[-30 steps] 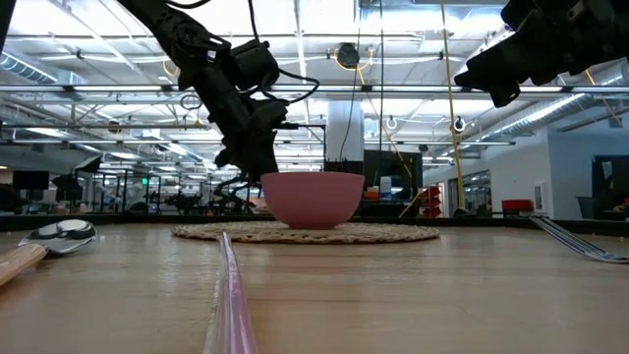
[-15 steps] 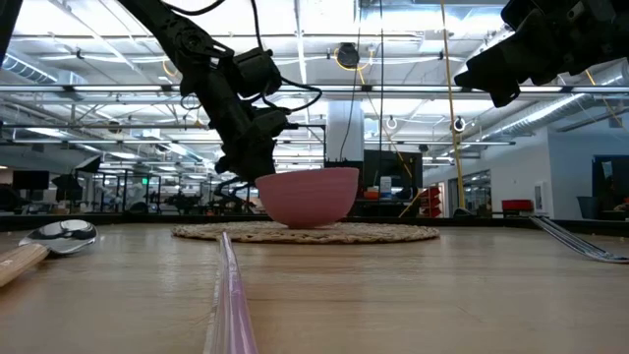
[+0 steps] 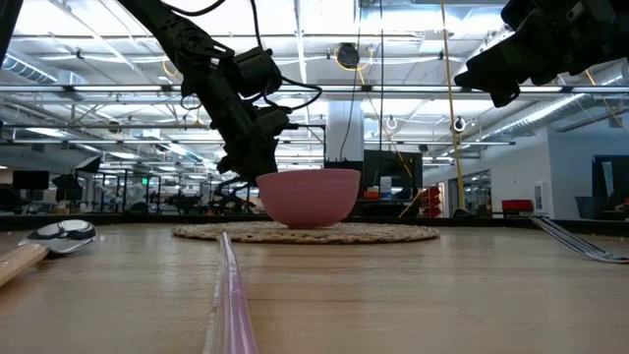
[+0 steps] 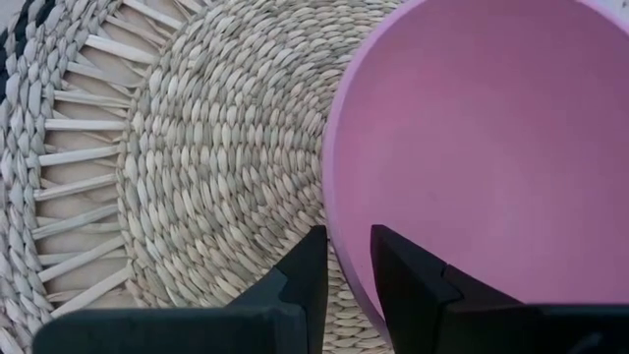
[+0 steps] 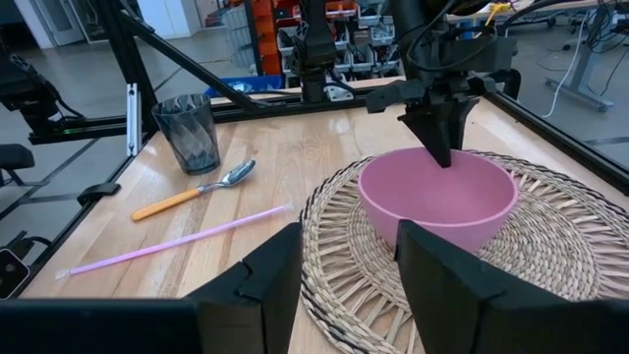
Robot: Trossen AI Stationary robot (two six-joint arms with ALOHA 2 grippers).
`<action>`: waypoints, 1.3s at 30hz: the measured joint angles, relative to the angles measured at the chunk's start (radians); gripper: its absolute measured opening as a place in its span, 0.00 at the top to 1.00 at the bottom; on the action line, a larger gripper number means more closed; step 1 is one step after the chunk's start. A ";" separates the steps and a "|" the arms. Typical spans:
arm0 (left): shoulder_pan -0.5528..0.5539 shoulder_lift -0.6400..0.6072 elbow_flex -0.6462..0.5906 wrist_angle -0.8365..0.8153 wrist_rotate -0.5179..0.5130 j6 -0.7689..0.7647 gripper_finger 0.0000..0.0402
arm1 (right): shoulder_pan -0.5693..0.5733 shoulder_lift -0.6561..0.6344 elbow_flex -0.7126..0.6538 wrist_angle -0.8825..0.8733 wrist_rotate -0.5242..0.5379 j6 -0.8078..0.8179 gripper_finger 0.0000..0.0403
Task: Pick & Place Utensil
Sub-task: Put the pink bowl on the middle left of the brown placemat
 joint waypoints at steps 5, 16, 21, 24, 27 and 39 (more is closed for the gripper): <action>0.000 0.000 0.000 -0.002 -0.003 -0.002 0.84 | 0.000 0.000 0.000 0.000 0.000 0.000 0.61; 0.000 -0.001 0.000 0.009 0.002 0.004 0.90 | 0.000 0.000 0.000 -0.001 0.001 0.000 0.61; 0.000 -0.001 0.000 0.010 0.002 0.003 0.90 | 0.000 0.000 0.000 -0.001 0.001 0.000 0.61; 0.000 -0.001 0.000 0.012 0.004 0.007 0.96 | 0.000 0.000 0.000 -0.001 0.001 0.000 0.61; 0.000 -0.001 0.000 0.012 0.004 0.007 0.97 | 0.000 0.000 0.000 -0.001 0.001 0.000 0.61; 0.000 -0.001 0.000 0.014 0.004 0.004 0.98 | 0.000 0.000 0.000 -0.001 0.000 0.000 0.61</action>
